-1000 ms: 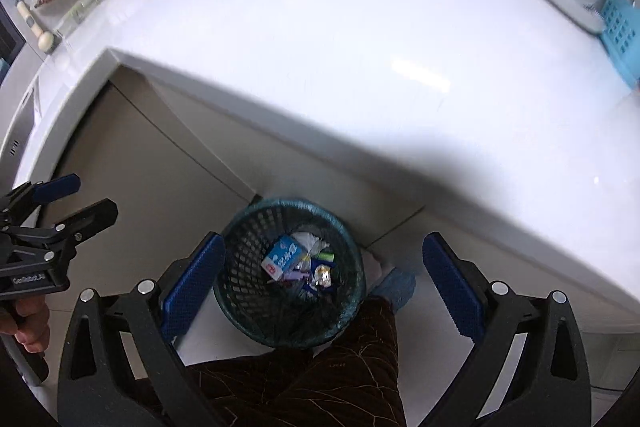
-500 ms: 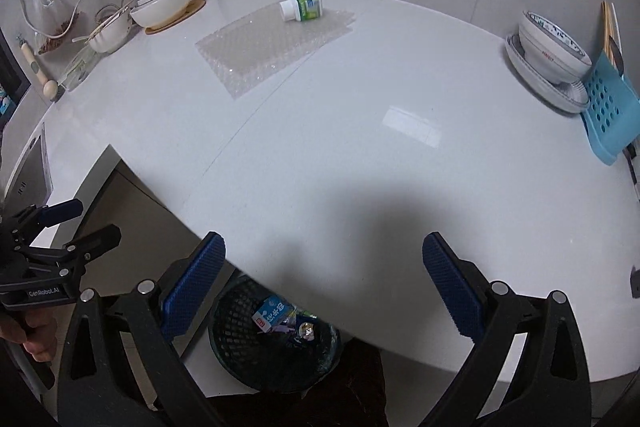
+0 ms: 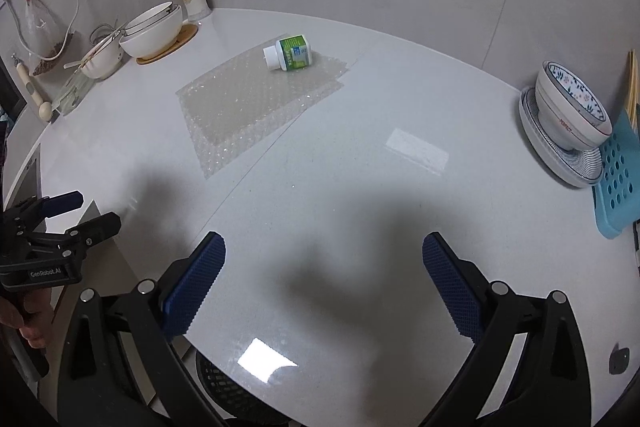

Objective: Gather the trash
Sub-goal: 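Raise both tools back to the bubble wrap and pill bottle on the counter, then grasp the white pill bottle with the right tool while the left tool grasps the bubble wrap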

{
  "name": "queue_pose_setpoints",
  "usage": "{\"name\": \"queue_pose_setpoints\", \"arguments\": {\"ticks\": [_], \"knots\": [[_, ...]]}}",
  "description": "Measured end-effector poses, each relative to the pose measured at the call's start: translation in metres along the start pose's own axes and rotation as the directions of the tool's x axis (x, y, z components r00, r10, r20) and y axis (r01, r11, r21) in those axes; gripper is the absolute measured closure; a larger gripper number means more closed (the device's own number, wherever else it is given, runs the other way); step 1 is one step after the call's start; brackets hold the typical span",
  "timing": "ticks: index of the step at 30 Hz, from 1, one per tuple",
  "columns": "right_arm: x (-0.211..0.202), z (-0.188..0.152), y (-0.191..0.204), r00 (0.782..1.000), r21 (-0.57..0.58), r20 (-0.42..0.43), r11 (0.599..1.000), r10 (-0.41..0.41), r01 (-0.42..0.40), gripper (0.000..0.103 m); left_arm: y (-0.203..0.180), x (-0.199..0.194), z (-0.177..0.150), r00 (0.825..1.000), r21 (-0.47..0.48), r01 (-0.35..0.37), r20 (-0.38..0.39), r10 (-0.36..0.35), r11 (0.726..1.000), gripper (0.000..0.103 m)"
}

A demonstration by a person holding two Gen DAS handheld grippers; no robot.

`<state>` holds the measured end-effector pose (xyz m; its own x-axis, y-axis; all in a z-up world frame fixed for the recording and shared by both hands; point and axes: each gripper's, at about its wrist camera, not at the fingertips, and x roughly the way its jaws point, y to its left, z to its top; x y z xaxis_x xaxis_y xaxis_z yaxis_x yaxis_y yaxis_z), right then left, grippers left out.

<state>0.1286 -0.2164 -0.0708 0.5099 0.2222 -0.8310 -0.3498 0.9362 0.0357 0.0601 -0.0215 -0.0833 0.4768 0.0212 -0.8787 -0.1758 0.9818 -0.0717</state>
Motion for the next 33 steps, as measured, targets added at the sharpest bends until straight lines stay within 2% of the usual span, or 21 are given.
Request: {"name": "queue_pose_setpoints", "arguments": {"ticks": [6, 16, 25, 33], "knots": [[0.024, 0.029, 0.002, 1.000, -0.033, -0.008, 0.999, 0.015, -0.015, 0.008, 0.004, 0.020, 0.034, 1.000, -0.017, -0.016, -0.012, 0.016, 1.000, 0.006], [0.080, 0.110, 0.017, 0.999, -0.085, 0.002, 0.995, 0.055, -0.054, 0.008, 0.013, 0.043, 0.083, 0.999, -0.052, -0.032, -0.018, 0.031, 0.998, 0.006], [0.144, 0.171, 0.034, 0.997, -0.112, -0.006, 0.990, 0.082, -0.082, 0.008, 0.025, 0.062, 0.094, 0.997, -0.096, -0.066, -0.043, 0.063, 0.993, 0.006], [0.192, 0.202, 0.042, 0.996, -0.101, -0.022, 0.991, 0.083, -0.085, 0.008, 0.034, 0.082, 0.107, 0.995, -0.119, -0.082, -0.074, 0.074, 0.989, 0.006]]}}
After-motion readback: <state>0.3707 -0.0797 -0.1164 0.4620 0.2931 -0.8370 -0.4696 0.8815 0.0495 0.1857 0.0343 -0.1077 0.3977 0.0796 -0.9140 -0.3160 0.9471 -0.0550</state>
